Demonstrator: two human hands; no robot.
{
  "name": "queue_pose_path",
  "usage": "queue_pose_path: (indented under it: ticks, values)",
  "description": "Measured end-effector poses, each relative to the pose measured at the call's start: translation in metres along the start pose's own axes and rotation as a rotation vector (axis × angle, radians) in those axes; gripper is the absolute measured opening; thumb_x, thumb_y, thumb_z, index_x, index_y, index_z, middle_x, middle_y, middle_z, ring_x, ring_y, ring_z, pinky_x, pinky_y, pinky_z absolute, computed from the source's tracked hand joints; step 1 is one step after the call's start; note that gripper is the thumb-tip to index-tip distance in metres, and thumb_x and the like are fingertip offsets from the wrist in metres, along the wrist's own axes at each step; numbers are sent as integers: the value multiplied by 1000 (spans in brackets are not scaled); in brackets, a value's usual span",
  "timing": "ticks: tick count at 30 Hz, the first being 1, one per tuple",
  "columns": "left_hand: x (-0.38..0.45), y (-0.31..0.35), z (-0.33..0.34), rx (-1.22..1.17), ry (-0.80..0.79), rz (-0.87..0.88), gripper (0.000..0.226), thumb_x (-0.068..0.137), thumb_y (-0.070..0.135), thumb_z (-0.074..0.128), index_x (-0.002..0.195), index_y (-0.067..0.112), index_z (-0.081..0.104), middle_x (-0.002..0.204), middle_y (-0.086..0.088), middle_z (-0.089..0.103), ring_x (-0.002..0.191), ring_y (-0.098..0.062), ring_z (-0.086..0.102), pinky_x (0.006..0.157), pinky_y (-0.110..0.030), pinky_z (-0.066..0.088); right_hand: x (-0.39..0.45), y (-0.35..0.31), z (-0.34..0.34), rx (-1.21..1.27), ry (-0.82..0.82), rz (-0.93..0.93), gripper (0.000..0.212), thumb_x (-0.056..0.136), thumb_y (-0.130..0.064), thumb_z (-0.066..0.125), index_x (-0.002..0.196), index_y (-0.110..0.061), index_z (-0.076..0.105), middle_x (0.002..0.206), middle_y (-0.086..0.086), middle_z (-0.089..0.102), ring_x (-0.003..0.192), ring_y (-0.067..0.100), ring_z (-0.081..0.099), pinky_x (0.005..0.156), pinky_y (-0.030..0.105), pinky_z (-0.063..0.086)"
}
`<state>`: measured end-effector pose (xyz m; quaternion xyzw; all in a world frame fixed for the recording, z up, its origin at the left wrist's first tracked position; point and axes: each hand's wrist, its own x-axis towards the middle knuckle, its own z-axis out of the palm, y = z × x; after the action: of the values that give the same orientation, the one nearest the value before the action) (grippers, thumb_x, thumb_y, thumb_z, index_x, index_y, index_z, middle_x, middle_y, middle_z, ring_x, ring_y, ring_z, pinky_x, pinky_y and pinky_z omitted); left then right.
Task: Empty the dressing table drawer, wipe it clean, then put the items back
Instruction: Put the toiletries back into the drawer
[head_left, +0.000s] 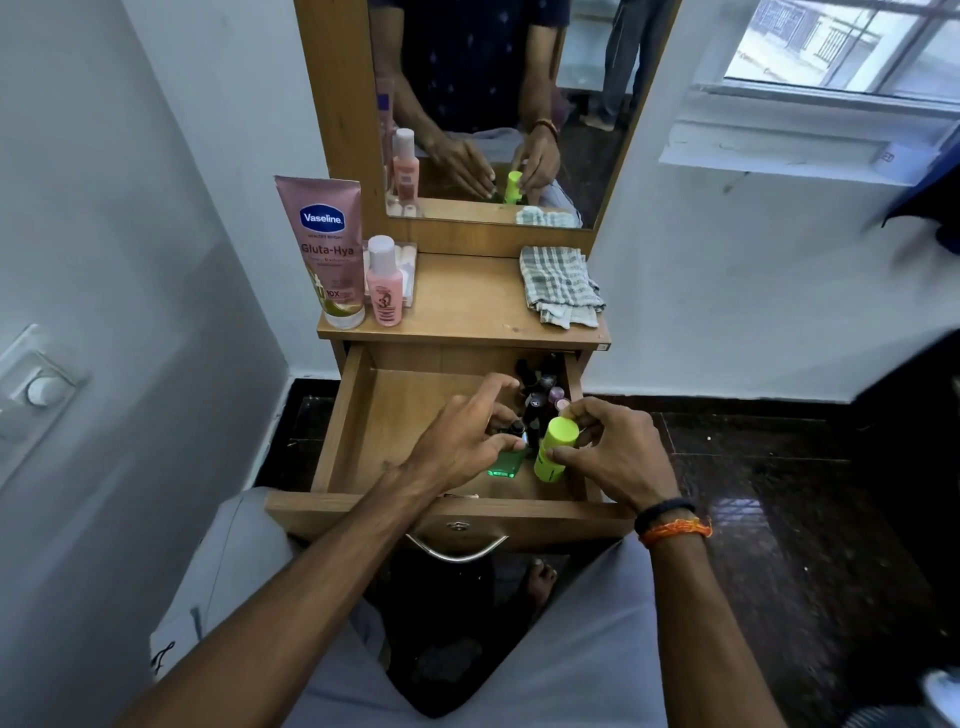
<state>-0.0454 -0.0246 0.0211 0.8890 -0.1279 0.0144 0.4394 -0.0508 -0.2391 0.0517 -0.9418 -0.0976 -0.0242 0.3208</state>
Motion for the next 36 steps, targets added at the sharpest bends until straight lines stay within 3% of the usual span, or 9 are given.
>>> queue_pose_path:
  ticks: [3,13,16,24,36]
  values:
    - [0,0,6,-22,-25,-5,66,78,26,84,129,33,44,107,0,75,99,-9,70,79,-26,60,0,5,1,-53,-35,31,42,70,-33,89,106,-23,71,90,-11,68,77,4,63,72,28,57]
    - [6,3,17,-10,-46,27,56,78,21,84,121,27,48,108,-6,75,104,-12,70,81,-30,61,-2,13,5,-127,-63,35,42,74,-31,86,111,-19,69,98,-2,67,91,16,59,83,41,55]
    - [7,3,20,10,-54,40,56,79,20,83,124,24,48,112,-8,74,107,-13,70,81,-24,59,-3,14,6,-138,-64,32,42,75,-32,85,112,-19,69,100,-1,67,92,16,57,83,38,54]
    - [6,6,23,45,-85,61,53,81,18,82,124,17,50,115,-10,73,108,-17,70,85,-31,61,-4,15,10,-154,-51,37,41,76,-30,84,112,-19,70,106,-1,62,98,15,50,80,28,46]
    - [3,6,19,102,-106,65,64,78,15,83,131,16,49,113,-3,71,102,-13,67,88,-28,58,-3,13,10,-184,-52,46,44,76,-32,84,116,-18,70,109,1,61,102,16,50,83,28,47]
